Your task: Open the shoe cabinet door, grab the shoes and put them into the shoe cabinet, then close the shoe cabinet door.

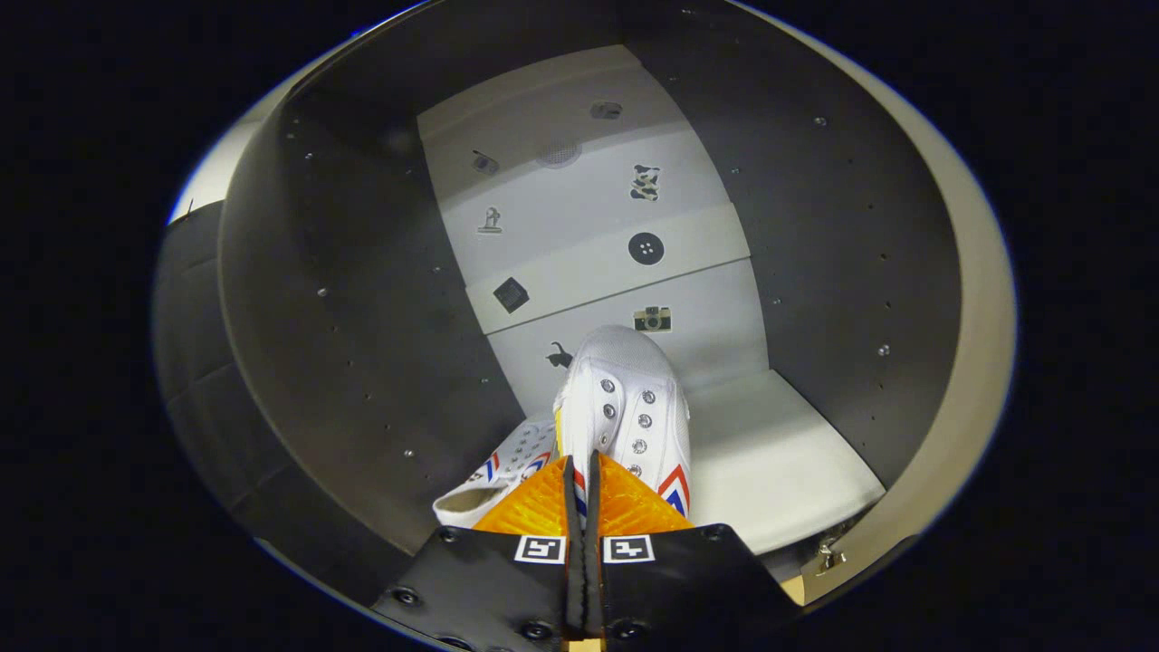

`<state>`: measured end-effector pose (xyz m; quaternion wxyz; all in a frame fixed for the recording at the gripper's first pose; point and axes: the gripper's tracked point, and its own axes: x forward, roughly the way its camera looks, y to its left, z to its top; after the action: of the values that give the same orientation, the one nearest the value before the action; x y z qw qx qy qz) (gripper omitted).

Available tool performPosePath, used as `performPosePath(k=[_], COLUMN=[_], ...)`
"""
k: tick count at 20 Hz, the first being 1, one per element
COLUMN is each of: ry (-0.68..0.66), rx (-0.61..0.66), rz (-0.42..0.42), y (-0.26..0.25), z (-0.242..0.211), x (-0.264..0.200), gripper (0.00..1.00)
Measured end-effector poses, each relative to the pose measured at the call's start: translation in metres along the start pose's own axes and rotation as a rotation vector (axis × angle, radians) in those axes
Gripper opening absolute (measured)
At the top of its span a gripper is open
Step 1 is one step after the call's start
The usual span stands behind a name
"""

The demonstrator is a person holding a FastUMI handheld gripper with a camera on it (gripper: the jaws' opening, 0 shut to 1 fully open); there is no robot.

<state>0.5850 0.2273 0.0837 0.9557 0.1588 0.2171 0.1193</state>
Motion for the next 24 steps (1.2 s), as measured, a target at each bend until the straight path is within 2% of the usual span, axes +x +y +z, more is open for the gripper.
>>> performPosePath(k=[7,12,14,15,20,24], ry=[0.024,0.058,0.041,0.028,-0.082,-0.170], rx=[-0.010,-0.058,-0.070,-0.081,-0.218,-0.330], rz=[-0.060,-0.115,-0.097,-0.091,-0.083,-0.047], y=[-0.002,-0.010,-0.004,0.001,0.024,0.046], z=[-0.002,-0.020,-0.021,-0.017,-0.001,0.001], x=[0.059,0.068,0.066,0.054,-0.012,-0.088], gripper=[0.01,0.02,0.17,0.29,0.99,0.98])
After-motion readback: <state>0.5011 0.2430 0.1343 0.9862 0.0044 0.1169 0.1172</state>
